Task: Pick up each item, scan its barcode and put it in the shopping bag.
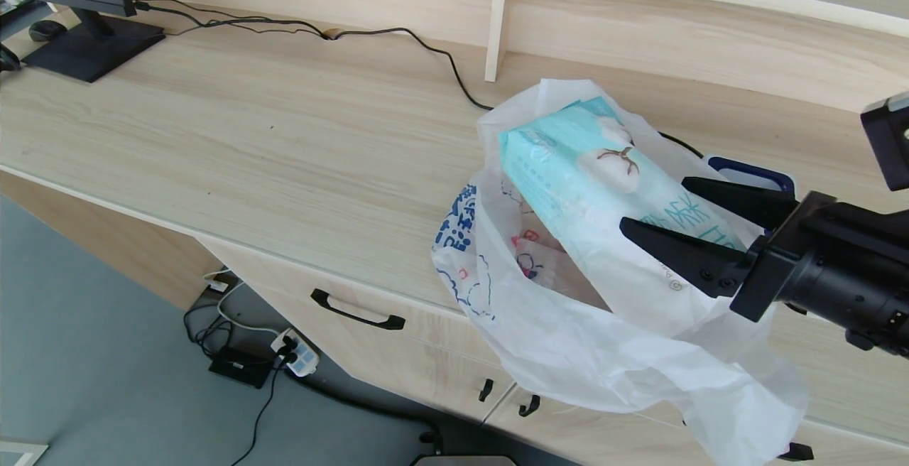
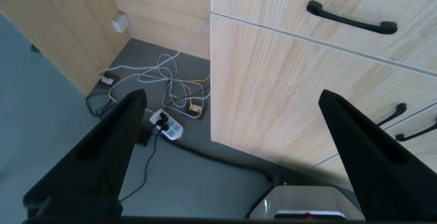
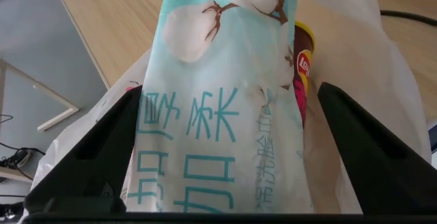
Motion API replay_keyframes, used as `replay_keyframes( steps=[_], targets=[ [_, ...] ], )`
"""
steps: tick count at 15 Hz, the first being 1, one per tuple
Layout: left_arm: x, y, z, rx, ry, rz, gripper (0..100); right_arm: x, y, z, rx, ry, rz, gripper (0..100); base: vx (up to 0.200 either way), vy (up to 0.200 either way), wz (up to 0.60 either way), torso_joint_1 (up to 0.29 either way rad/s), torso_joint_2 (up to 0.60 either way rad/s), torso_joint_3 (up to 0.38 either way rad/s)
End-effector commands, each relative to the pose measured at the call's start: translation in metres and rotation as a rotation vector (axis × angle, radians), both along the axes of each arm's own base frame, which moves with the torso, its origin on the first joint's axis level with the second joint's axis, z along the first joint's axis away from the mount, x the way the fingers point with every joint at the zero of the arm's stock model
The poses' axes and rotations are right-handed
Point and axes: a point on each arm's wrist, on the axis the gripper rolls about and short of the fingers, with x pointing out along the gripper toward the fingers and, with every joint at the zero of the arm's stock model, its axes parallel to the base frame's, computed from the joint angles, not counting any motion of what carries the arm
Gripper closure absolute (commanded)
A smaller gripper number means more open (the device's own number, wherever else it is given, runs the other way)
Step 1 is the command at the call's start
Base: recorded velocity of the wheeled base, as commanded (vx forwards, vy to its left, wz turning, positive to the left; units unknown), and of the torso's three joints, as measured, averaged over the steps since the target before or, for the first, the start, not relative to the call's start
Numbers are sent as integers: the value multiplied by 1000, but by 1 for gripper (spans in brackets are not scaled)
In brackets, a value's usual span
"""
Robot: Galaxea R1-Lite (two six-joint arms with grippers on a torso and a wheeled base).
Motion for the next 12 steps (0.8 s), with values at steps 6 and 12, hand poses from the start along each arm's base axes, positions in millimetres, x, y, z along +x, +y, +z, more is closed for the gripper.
replay_keyframes(
  steps=[6,12],
  targets=[
    [0,0,0,-10,-2,0,0,-15,3,-12,-46,4,51,0,0,0,0,0,0,0],
    [0,0,0,-7,0,0,0,-28,4,-26,-87,23,87,0,0,0,0,0,0,0]
  ],
)
